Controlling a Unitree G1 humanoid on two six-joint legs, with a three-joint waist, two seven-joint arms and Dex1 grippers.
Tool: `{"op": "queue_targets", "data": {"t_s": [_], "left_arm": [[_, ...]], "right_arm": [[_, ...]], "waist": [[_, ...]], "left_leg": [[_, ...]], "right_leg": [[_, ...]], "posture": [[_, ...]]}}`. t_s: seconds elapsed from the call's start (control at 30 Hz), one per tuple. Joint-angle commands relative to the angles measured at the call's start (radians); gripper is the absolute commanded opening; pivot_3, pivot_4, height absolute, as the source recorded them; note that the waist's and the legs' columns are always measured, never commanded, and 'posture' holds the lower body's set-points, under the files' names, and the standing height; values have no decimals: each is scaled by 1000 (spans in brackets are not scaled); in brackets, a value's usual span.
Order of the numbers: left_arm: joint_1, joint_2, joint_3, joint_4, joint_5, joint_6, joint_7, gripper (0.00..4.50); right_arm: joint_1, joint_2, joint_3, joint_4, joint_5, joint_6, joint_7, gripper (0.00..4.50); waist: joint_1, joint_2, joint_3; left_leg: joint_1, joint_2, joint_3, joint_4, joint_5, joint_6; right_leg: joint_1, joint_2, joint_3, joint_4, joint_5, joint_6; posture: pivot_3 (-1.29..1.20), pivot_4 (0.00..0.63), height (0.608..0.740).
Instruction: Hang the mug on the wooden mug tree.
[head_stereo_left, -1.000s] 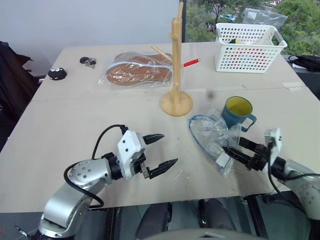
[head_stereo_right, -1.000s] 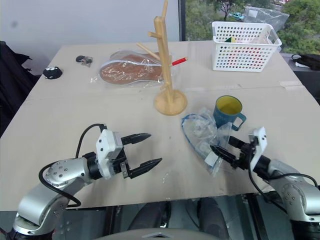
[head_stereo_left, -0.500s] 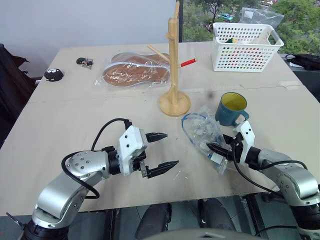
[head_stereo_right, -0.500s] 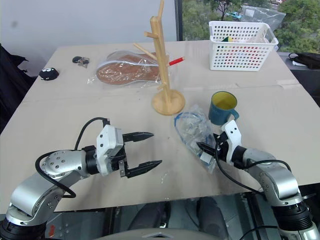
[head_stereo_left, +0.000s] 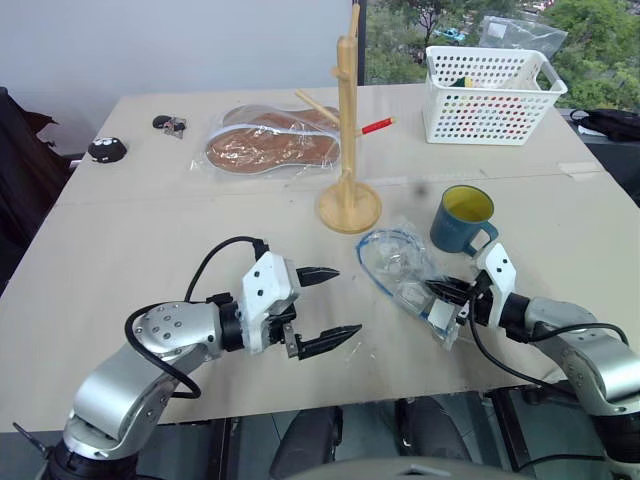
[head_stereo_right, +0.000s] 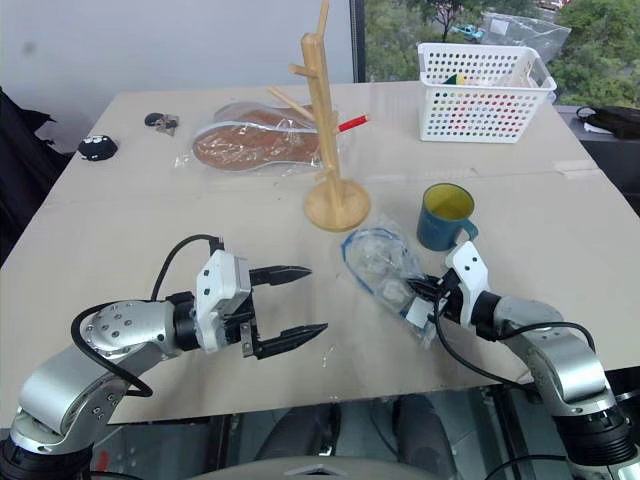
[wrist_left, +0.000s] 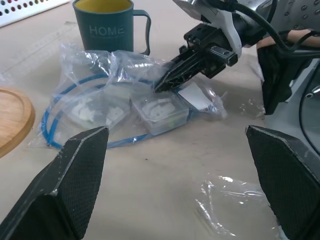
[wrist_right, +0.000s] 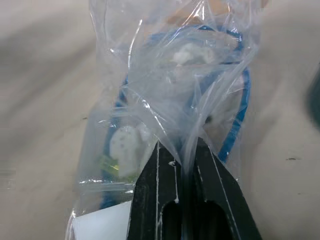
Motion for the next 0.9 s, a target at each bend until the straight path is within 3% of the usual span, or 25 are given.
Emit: {"op": "queue_targets", "data": {"t_s": [0.03, 0.23, 0.47, 0.7, 0.9], "left_arm": [[-31, 42, 3, -53, -50, 15, -43, 4500], [-138, 118, -17, 12, -73, 0, -182, 4500], [-294, 53, -101, 70, -85, -3, -227, 4500], [-426, -47, -151, 115, -70, 42, -136, 4500], [-509, -133, -182, 132, -60, 124, -5, 4500]], "right_arm": [[83, -45, -111, -115, 111, 11, 71, 31], [333, -181, -382, -182, 217, 70, 154, 31], [513, -261, -620, -51, 129, 17, 222, 31], [313, -365, -705, 438, -81, -180, 134, 31], [39, -398, -676, 666, -136, -255, 33, 31]], "waist": [[3, 1, 1], [14, 2, 2], [19, 1, 2], [19, 0, 3], [11, 1, 3]], "left_leg": [[-1, 0, -1, 0, 0, 0], [-4, -1, -2, 1, 0, 0], [-4, -1, -1, 2, 0, 0], [-4, -1, 2, 3, 0, 0], [-4, -1, 3, 3, 3, -3]], "right_leg": [[0, 0, 0, 0, 0, 0], [-2, 0, -2, -1, 0, 0], [-1, 0, -2, -1, 0, 0], [-1, 0, 0, -1, 0, 0], [-1, 0, 1, -1, 0, 0]], "posture": [[0, 150, 740], [0, 150, 740], [0, 150, 740], [0, 150, 740], [0, 150, 740]]}}
